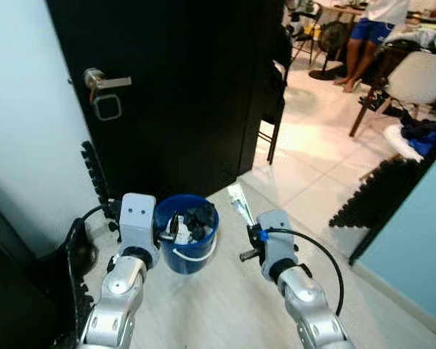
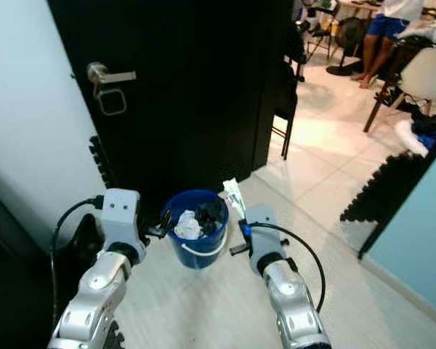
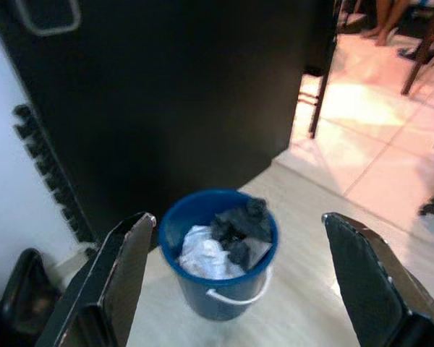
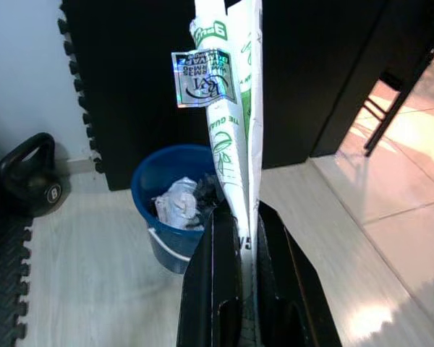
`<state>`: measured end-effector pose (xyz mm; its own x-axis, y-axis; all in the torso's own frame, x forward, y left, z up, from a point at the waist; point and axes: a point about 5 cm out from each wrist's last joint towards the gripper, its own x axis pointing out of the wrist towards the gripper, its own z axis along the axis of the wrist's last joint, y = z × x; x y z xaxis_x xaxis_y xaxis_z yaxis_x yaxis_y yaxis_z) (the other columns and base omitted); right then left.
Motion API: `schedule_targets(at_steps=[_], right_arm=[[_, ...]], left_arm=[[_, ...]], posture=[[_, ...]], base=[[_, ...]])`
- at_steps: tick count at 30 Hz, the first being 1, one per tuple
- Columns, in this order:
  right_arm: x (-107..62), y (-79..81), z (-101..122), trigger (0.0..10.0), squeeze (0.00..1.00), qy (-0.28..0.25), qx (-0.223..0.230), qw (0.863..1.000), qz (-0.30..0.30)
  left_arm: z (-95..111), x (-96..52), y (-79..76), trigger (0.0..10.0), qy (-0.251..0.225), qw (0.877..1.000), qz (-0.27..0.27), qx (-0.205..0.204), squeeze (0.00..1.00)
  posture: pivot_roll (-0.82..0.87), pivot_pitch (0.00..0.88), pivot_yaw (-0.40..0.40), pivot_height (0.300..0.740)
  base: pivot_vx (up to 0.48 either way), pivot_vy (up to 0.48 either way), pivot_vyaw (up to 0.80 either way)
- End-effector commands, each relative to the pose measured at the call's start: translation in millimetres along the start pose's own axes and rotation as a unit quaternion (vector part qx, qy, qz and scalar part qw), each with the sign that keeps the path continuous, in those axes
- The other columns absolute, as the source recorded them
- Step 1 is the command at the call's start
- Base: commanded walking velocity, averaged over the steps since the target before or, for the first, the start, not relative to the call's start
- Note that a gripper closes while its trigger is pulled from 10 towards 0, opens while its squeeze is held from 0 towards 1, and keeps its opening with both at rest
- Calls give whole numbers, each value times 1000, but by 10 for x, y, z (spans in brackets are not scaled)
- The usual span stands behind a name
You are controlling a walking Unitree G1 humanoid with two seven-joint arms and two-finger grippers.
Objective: Clean up the room
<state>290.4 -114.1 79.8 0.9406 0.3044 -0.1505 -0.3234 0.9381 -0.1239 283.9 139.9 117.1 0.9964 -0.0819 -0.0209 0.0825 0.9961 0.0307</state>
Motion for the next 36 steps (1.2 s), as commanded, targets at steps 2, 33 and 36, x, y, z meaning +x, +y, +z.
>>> schedule_targets(at_steps=[2,33,36], right_arm=[[9,27,-19,10000,0,3,2,1000,6],[72,25,-111,10000,0,30,-7,1000,-3],[73,28,-116,10000,0,30,-6,1000,-3]], left_arm=[[11,-8,17,10000,-2,1000,2,3,0],[-13,-19,8,10000,5,1000,-10,12,0],[-12,-18,7,10000,5,1000,-9,12,0]], posture=[[73,46,-39,740],[76,47,-37,740],[77,48,-37,740]], base=[[388,0,0],[386,0,103],[385,0,0]])
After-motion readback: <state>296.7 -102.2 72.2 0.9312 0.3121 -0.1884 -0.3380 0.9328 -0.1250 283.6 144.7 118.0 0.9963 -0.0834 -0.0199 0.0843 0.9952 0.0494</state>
